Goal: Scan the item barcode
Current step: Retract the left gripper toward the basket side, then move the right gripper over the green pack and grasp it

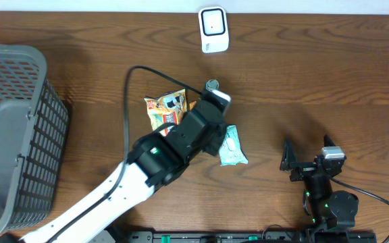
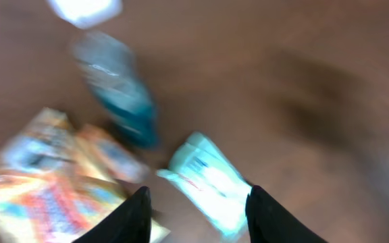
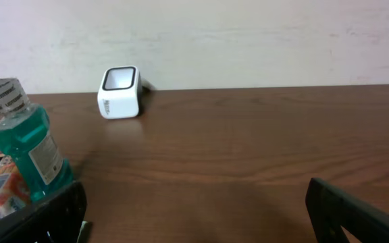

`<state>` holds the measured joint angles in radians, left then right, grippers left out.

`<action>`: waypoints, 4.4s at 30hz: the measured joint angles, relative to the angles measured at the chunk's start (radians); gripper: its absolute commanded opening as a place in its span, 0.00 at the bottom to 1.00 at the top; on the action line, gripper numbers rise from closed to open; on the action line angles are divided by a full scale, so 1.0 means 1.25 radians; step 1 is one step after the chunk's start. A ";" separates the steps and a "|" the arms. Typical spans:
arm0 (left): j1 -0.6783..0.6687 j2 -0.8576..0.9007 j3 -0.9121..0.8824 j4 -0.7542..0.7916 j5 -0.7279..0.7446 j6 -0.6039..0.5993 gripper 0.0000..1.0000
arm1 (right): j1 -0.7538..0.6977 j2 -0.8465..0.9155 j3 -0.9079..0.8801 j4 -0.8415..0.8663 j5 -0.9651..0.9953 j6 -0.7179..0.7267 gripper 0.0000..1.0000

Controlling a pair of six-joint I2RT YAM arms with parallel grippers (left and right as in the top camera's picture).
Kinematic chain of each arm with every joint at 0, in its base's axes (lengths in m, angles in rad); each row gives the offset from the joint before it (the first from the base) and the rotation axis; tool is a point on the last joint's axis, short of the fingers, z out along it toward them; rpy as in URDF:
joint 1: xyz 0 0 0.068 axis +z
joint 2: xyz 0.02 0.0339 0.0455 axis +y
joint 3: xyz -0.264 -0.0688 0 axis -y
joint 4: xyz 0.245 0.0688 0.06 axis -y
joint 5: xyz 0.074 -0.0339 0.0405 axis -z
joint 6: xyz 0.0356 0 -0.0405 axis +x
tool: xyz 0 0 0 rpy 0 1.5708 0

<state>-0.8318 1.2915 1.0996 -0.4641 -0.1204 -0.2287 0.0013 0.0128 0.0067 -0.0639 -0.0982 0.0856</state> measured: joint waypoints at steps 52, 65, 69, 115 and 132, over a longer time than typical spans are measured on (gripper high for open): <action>0.663 -0.307 -0.009 0.308 0.169 0.352 0.84 | 0.000 0.002 0.000 0.019 -0.256 0.518 0.99; 0.643 -0.576 -0.009 0.306 0.224 0.355 0.98 | 0.000 0.002 0.000 0.024 -0.466 0.580 0.99; 0.642 -0.641 -0.009 0.284 0.224 0.357 0.98 | 0.000 0.002 0.000 0.089 -0.499 0.649 0.99; 0.602 -1.028 -0.004 0.195 0.224 0.504 0.98 | 0.371 0.843 0.786 -0.598 -0.071 0.272 0.90; 0.602 -1.028 -0.004 0.188 0.224 0.504 0.98 | 0.652 1.472 0.962 -0.648 0.348 0.390 0.73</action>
<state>-0.0799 0.0067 1.0946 -0.2295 0.1593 0.4007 0.8169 1.8530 1.2091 -0.8738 0.3370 0.5735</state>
